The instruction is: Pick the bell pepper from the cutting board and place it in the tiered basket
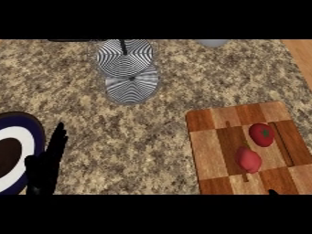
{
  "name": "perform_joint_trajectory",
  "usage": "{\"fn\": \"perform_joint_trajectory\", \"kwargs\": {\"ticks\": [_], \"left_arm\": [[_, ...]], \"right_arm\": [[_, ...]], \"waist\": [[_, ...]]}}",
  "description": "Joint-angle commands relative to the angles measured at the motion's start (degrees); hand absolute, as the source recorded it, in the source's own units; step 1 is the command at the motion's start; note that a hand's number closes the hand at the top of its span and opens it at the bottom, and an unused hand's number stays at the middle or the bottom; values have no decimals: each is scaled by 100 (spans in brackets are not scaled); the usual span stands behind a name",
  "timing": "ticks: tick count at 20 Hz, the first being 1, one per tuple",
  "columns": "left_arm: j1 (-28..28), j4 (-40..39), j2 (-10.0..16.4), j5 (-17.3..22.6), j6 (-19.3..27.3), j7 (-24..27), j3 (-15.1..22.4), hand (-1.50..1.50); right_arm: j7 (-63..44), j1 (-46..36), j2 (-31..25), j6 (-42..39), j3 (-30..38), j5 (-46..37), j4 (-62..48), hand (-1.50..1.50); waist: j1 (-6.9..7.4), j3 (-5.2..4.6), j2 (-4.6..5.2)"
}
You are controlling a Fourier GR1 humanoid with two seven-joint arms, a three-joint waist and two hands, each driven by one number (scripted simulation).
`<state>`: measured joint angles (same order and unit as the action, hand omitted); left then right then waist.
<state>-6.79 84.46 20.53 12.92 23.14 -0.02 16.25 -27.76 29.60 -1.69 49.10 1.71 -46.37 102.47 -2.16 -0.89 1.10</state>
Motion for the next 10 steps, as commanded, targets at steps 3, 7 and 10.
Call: {"fn": "perform_joint_trajectory", "kwargs": {"ticks": [3,7,10], "left_arm": [[157,15,-181,-213,119,20,224,0],[260,-137,-173,-194,46,-47,207,0],[408,-127,-205,-197,-25,-82,247,0]], "right_arm": [[-1436,528,164,-437,-102,-1512,529,-150],[-2642,398,167,-907,-311,-2461,889,-150],[-3494,-2,168,-1559,-563,-3293,952,-150]], "waist": [[196,1,54],[256,18,43],[354,34,31]]}}
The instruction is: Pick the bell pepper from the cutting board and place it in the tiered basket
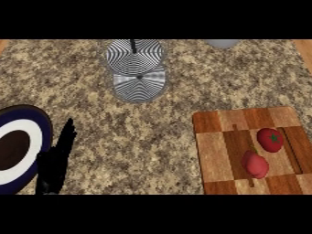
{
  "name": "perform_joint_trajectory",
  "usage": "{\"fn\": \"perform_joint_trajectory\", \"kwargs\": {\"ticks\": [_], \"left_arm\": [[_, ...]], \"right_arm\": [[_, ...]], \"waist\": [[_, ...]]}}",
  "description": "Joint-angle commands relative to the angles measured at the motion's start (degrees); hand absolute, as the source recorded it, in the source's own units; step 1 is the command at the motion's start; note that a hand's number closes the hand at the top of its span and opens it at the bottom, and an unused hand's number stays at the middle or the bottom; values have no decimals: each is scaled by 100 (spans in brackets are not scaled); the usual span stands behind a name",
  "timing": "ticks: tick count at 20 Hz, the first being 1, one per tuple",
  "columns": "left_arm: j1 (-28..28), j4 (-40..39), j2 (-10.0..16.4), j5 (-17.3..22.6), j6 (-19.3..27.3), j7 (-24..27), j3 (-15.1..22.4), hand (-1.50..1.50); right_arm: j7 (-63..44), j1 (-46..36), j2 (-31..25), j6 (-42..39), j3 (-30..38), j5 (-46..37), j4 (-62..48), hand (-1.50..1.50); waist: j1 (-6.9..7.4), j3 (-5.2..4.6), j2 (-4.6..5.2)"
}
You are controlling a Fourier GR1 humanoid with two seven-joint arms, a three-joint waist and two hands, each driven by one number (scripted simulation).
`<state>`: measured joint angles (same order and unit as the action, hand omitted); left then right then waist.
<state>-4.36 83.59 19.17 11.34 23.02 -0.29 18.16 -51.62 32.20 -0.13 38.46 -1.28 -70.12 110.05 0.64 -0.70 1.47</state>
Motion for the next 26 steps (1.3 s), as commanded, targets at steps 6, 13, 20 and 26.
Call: {"fn": "perform_joint_trajectory", "kwargs": {"ticks": [6,13,20,26], "left_arm": [[101,-265,-158,-118,-2,129,91,0],[238,-375,-207,-133,-4,31,68,0],[151,-447,-362,-137,-45,106,142,0],[159,-598,-358,-129,-5,221,-2,0]], "right_arm": [[-2685,-826,13,-2249,-649,-1953,314,-150],[-3358,-1774,13,-3193,-989,-1901,-60,-150],[-3363,-2637,13,-3622,-584,-1574,-551,-150],[-3362,-2630,13,-3997,-264,-1072,-762,-150]], "waist": [[120,23,-49],[82,50,-75],[54,61,-104],[3,55,-98]]}}
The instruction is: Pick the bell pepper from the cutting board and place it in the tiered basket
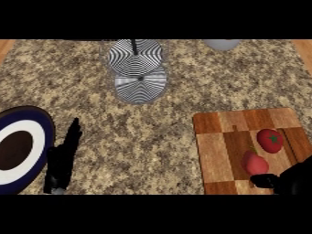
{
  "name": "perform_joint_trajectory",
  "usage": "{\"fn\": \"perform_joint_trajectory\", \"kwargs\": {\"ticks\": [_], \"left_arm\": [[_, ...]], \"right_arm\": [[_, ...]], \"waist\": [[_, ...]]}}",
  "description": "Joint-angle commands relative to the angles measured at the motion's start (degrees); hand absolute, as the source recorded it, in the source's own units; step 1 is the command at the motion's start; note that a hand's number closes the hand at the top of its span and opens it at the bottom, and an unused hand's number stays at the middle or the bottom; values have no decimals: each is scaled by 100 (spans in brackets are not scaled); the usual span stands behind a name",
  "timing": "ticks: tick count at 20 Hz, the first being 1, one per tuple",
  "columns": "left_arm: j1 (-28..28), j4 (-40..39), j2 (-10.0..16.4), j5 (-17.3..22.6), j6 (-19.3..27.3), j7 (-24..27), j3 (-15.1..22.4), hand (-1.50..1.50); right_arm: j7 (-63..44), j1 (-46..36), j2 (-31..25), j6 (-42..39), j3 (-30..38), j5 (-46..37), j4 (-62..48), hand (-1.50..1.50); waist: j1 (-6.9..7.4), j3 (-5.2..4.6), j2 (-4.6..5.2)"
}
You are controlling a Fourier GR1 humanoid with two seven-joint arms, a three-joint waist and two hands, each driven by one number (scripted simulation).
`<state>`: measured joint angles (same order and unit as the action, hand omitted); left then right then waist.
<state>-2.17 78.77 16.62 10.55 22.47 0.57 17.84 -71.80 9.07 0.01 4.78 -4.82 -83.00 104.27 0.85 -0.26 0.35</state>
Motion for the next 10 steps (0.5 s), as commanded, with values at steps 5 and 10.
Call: {"fn": "perform_joint_trajectory", "kwargs": {"ticks": [5,10], "left_arm": [[55,13,6,-8,-36,-59,-35,0],[74,-78,-71,-34,-37,-62,-16,0]], "right_arm": [[-1343,-566,-1,-720,363,449,-531,-150],[-1342,-673,-1,-885,602,577,-421,-150]], "waist": [[-5,22,1],[-71,17,-18]]}}
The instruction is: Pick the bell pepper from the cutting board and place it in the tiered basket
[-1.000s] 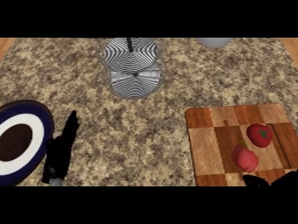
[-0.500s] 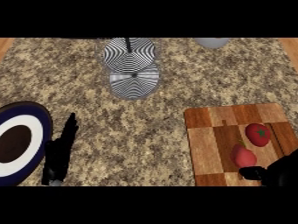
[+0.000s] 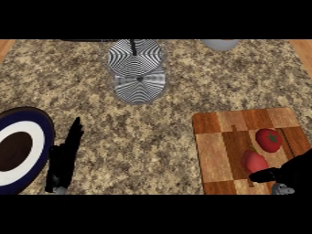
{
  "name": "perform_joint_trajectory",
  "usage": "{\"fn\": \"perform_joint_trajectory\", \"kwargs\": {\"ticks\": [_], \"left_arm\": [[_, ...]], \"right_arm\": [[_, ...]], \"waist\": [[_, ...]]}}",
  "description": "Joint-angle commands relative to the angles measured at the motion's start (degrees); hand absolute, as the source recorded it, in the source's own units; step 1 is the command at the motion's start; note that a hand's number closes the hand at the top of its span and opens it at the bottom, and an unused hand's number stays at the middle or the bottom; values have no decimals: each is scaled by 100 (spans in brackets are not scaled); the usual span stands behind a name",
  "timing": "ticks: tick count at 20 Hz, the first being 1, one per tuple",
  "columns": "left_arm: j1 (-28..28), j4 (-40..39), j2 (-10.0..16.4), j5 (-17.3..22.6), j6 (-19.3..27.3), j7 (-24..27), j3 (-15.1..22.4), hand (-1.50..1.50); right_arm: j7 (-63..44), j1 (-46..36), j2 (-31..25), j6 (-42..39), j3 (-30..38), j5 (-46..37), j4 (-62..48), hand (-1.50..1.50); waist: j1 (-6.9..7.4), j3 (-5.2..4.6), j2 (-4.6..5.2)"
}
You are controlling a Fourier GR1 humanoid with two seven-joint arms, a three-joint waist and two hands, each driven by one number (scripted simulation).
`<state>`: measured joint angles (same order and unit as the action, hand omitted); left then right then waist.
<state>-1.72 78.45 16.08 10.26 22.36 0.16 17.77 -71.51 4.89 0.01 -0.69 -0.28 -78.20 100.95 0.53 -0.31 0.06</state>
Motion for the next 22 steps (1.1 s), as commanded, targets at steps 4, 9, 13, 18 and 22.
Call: {"fn": "perform_joint_trajectory", "kwargs": {"ticks": [4,9,13,18,22], "left_arm": [[122,-74,78,109,-147,-30,-179,0],[-145,84,90,14,-154,161,-87,0],[-41,-93,13,-18,-94,116,-123,0],[-102,-131,-172,-201,60,243,14,0],[-130,197,-13,-152,-51,-78,24,0]], "right_arm": [[-1371,-364,-1,-436,244,261,-389,-150],[-1371,-433,-1,-222,419,570,-530,-150],[-1371,-507,-1,7,440,713,-861,-150],[-1371,-367,-1,262,401,780,-920,-150],[-1371,-332,-1,494,133,626,-1065,150]], "waist": [[-14,25,20],[33,28,1],[37,30,19],[-8,29,8],[38,33,6]]}}
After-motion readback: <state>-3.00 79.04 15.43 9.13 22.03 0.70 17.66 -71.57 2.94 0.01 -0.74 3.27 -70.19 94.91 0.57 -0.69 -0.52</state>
